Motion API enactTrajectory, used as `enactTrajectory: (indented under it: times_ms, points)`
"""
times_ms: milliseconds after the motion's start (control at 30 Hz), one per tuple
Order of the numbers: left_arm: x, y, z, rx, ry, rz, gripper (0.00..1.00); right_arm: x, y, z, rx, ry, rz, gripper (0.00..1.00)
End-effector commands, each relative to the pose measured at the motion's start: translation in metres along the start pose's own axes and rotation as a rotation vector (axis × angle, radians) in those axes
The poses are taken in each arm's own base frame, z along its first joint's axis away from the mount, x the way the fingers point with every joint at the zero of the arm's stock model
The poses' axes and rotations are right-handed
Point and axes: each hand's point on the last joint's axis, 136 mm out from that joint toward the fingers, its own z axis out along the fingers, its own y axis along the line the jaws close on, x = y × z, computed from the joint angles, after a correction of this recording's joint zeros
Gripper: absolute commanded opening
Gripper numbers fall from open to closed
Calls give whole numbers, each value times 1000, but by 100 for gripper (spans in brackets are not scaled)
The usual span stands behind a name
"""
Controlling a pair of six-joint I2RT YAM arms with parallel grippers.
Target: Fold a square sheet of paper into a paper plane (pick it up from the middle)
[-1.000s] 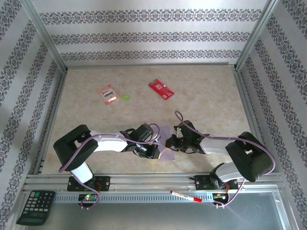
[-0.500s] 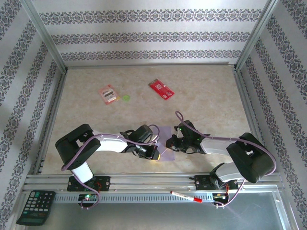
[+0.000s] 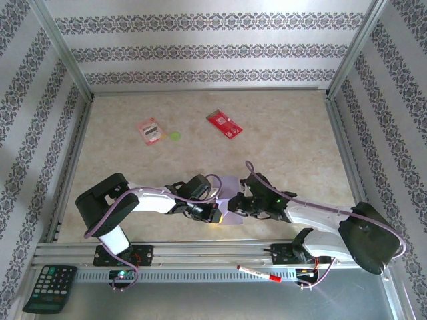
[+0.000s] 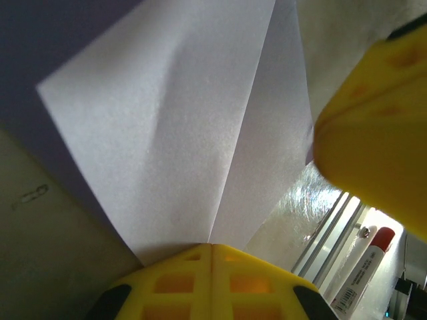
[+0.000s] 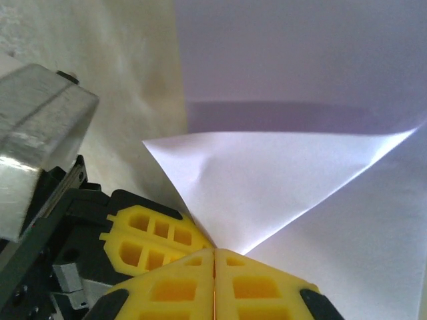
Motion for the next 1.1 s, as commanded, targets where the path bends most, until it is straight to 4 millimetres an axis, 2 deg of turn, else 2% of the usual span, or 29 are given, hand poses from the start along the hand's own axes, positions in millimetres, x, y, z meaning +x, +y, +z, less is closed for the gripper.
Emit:
enactTrajectory:
  times_ms: [0,633,933,1067]
  points:
    - [30,44,0,-154,82,-73,0,3,-8,7,35,-19,36,5]
    - [30,45,-2,-159,83,-68,0,11,-3,35,41,31,25,0]
    - [36,53,-3,-187,95,-68,0,5,-23,34,90,14,57,0]
    - [38,55,-4,-193,99,-68,0,-5,-15,27,53,-10,54,0]
